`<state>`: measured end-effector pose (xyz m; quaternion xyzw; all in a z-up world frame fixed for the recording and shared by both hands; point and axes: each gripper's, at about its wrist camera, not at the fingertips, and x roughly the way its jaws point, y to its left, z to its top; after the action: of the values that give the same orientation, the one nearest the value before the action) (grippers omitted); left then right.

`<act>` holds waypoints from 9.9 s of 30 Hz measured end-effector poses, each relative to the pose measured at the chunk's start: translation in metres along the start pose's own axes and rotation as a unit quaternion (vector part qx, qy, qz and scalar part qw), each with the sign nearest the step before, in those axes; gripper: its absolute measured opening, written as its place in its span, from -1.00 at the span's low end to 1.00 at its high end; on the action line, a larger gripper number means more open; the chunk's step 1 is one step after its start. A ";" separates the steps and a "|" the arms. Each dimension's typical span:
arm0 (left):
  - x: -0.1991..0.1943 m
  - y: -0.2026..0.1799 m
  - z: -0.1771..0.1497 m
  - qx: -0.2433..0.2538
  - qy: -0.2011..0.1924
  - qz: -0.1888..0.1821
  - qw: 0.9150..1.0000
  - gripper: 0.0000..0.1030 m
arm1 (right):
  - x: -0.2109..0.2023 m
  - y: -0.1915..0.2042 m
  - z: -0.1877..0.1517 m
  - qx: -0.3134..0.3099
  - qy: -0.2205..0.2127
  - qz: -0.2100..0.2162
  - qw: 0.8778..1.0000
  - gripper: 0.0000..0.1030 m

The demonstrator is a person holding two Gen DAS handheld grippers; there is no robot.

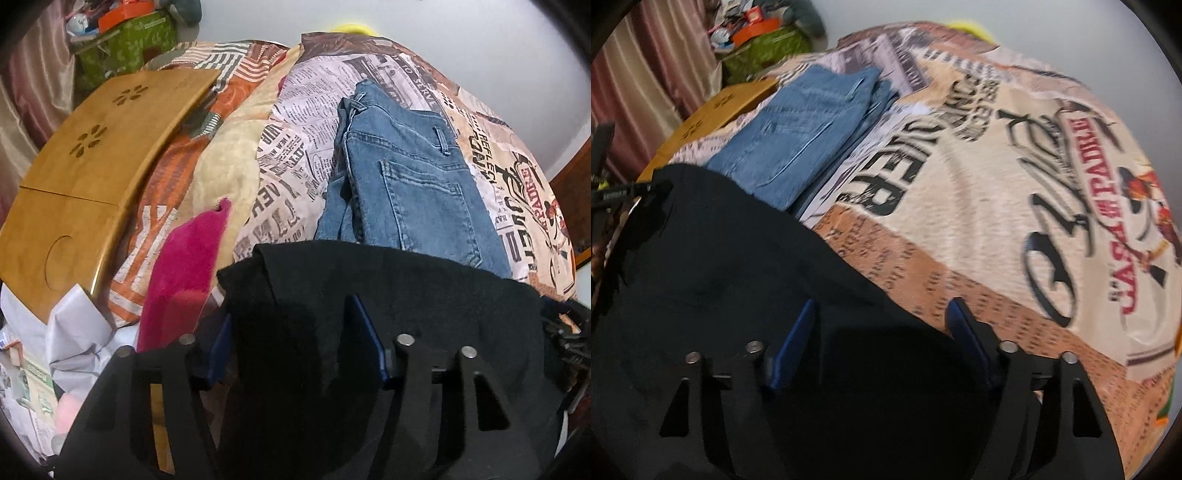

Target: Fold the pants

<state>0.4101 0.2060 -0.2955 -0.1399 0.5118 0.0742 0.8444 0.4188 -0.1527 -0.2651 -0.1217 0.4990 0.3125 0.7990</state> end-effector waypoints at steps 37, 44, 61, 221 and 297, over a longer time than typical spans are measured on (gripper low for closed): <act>-0.149 -0.028 -0.017 0.052 -0.117 -0.005 0.992 -0.69 | -0.135 0.070 -0.019 -0.041 -0.162 -0.063 0.984 -0.95; -0.178 -0.016 -0.053 0.052 -0.119 0.004 0.991 -0.69 | -0.162 0.098 -0.056 -0.035 -0.163 -0.034 0.985 -0.95; -0.200 0.024 -0.154 0.024 -0.102 0.022 0.994 -0.68 | -0.153 0.172 -0.149 -0.057 -0.099 0.017 0.993 -0.95; -0.084 0.025 -0.119 0.067 0.006 0.032 0.997 -0.11 | -0.025 0.143 -0.004 -0.012 -0.027 0.040 0.999 -0.02; -0.175 -0.072 -0.220 0.170 -0.005 -0.018 0.985 0.00 | -0.116 0.182 -0.160 -0.059 -0.033 -0.003 0.998 -0.10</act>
<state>0.1623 0.0718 -0.2254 -0.0028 0.5098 -0.0283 0.8598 0.1549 -0.1369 -0.2178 -0.1597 0.4527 0.3425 0.8076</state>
